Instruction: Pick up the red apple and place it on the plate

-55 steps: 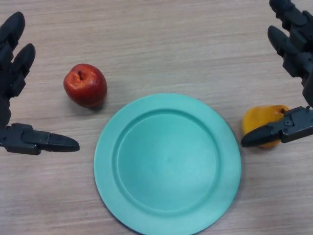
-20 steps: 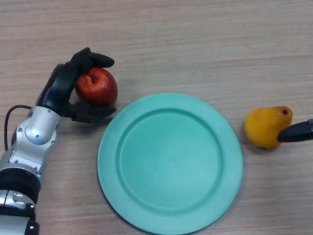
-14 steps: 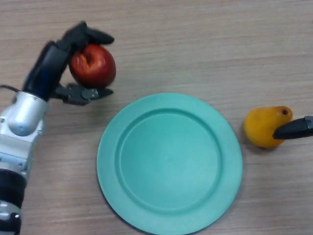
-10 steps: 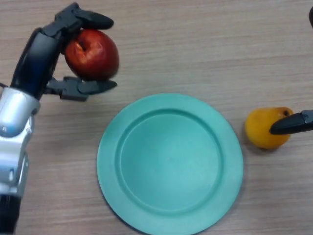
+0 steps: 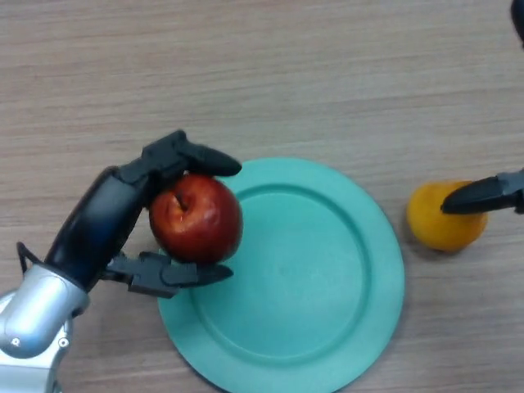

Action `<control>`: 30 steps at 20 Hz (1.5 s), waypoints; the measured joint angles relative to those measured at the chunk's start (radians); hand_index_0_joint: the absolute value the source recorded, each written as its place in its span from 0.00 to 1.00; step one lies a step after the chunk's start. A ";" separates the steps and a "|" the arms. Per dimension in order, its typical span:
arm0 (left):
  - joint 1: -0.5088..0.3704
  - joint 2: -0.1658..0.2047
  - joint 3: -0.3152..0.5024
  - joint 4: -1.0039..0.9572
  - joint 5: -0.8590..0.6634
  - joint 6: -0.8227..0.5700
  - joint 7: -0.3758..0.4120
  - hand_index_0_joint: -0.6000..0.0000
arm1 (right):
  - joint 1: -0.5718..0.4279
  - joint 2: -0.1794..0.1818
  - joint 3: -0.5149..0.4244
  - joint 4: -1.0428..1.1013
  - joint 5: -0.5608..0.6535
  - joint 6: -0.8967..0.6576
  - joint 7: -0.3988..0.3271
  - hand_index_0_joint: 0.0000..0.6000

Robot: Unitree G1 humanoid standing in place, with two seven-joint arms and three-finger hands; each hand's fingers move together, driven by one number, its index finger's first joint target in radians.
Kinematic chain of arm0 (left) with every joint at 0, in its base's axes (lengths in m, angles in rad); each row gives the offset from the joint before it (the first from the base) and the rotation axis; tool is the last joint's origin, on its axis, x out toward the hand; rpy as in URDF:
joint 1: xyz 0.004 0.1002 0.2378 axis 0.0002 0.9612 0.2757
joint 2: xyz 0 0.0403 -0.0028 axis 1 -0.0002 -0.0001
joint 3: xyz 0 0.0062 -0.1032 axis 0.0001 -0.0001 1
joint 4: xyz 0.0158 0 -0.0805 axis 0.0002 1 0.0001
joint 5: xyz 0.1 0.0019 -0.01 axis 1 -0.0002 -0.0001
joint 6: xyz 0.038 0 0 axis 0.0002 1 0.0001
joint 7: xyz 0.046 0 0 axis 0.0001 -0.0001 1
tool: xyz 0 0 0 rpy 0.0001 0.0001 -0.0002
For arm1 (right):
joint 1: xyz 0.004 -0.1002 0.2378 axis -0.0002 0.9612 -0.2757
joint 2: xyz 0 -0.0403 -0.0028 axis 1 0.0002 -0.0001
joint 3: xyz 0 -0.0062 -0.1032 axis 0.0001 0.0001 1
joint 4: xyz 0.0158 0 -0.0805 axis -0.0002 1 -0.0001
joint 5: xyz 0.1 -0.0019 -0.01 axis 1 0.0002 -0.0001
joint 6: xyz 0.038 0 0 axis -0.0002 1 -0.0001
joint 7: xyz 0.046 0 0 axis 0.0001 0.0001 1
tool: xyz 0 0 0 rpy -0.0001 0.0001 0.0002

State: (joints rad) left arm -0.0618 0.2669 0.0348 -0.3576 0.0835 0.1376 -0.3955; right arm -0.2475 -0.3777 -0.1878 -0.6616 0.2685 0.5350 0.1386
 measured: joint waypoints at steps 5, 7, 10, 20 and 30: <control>-0.013 -0.001 0.004 -0.030 -0.037 0.150 -0.002 0.67 | 0.002 0.015 0.027 0.000 -0.044 0.002 0.021 0.00; -0.038 0.000 0.002 0.008 -0.015 0.151 -0.002 1.00 | 0.002 0.038 0.033 0.001 -0.046 0.002 0.015 0.00; -0.059 0.000 -0.029 -0.040 0.025 0.263 -0.002 1.00 | -0.019 0.045 0.097 0.005 -0.047 0.003 0.000 0.00; -0.107 0.027 0.058 -0.182 -0.136 0.447 -0.054 1.00 | 0.016 0.096 0.123 0.009 -0.093 0.063 -0.019 0.00; -0.105 0.145 0.296 -0.213 -0.545 0.459 0.113 1.00 | 0.017 0.065 0.062 0.062 -0.057 0.020 0.009 0.00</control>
State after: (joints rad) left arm -0.1671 0.4117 0.3312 -0.5709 -0.4613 0.5969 -0.2821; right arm -0.2308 -0.3123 -0.1253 -0.5995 0.2116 0.5548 0.1477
